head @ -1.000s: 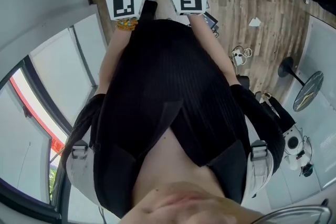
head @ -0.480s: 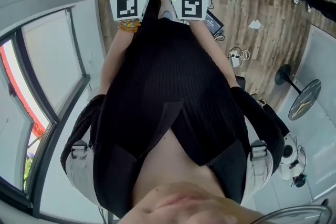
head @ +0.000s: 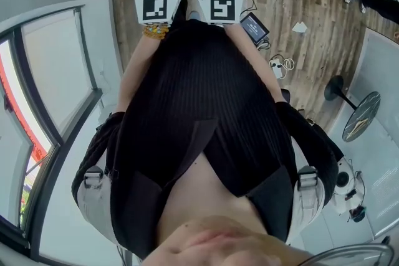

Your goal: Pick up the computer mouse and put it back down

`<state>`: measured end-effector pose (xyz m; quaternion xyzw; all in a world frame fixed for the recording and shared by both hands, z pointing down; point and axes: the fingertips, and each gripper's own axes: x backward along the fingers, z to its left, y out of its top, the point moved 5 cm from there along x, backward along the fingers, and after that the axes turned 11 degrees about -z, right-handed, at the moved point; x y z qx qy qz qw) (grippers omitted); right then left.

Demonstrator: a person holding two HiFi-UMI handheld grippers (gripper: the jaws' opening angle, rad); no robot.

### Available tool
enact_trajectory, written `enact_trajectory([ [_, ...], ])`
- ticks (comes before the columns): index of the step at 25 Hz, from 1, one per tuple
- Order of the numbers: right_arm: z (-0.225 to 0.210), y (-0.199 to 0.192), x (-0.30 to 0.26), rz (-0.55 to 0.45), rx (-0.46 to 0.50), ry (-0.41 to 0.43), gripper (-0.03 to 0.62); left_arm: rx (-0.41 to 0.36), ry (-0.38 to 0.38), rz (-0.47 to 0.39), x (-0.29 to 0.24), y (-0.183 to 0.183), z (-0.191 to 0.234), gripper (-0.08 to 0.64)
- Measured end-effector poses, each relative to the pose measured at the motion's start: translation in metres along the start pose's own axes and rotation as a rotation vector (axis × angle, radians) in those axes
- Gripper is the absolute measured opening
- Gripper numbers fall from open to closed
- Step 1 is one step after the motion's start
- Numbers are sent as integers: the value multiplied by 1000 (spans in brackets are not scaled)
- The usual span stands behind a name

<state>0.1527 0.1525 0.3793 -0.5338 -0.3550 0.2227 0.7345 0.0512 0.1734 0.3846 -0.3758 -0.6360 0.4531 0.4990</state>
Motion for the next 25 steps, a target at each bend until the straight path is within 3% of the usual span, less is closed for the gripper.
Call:
enact_trajectory([
  [25, -14, 1, 12, 1, -37, 27, 26, -10, -13, 1, -1, -1, -22, 14],
])
